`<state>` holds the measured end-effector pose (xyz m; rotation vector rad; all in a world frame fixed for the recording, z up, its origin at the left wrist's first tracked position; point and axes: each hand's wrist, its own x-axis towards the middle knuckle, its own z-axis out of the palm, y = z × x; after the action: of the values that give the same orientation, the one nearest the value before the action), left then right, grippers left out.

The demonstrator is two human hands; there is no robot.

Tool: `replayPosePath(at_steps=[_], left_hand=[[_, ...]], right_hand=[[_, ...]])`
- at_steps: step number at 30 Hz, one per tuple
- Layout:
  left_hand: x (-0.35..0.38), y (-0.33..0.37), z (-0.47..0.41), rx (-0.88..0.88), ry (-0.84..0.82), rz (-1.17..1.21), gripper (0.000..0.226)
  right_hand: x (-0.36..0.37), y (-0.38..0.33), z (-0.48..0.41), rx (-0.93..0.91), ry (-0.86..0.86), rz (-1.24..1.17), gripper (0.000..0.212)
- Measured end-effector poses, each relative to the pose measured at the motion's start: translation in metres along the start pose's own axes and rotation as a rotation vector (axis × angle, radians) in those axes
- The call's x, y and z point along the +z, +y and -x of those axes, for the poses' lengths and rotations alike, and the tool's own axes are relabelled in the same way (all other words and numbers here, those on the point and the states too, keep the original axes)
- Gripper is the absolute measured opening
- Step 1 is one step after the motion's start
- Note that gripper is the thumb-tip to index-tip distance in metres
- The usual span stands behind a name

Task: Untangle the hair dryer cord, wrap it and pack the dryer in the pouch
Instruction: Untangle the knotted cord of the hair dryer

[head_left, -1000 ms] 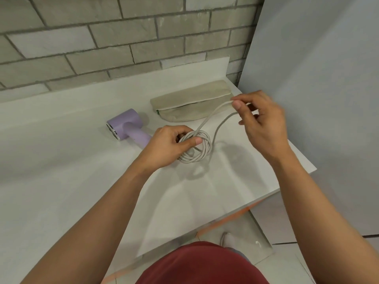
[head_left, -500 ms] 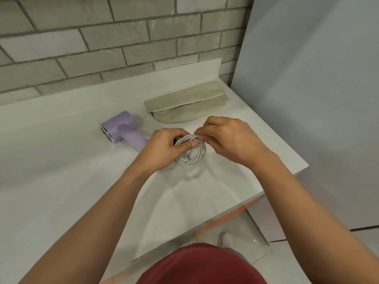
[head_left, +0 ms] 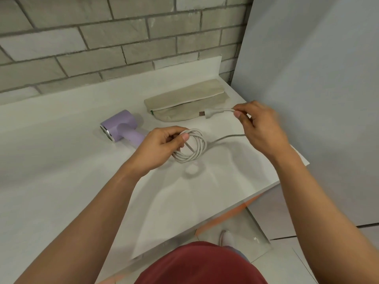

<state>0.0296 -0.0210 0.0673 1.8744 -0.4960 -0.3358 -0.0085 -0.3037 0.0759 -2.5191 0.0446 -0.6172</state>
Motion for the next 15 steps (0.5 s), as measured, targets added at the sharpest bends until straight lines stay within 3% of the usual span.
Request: replayPosePath(at_steps=[4,10,12,15], left_hand=[[-0.003,0.003,0.002,0.028,0.024,-0.006,0.018],[-0.003,0.007,0.008,0.030,0.059,0.060,0.021],[-0.003,0.009,0.010,0.026,0.094,0.076,0.028],[-0.003,0.009,0.011,0.038,0.114,0.096,0.020]], right_hand=[[0.016,0.014,0.018,0.032,-0.057,0.140,0.021],[0.038,0.042,0.032,0.505,-0.071,-0.206,0.020],[0.042,0.055,0.033,0.595,-0.105,-0.235,0.023],[0.051,0.073,0.034,0.656,-0.172,-0.153,0.026]])
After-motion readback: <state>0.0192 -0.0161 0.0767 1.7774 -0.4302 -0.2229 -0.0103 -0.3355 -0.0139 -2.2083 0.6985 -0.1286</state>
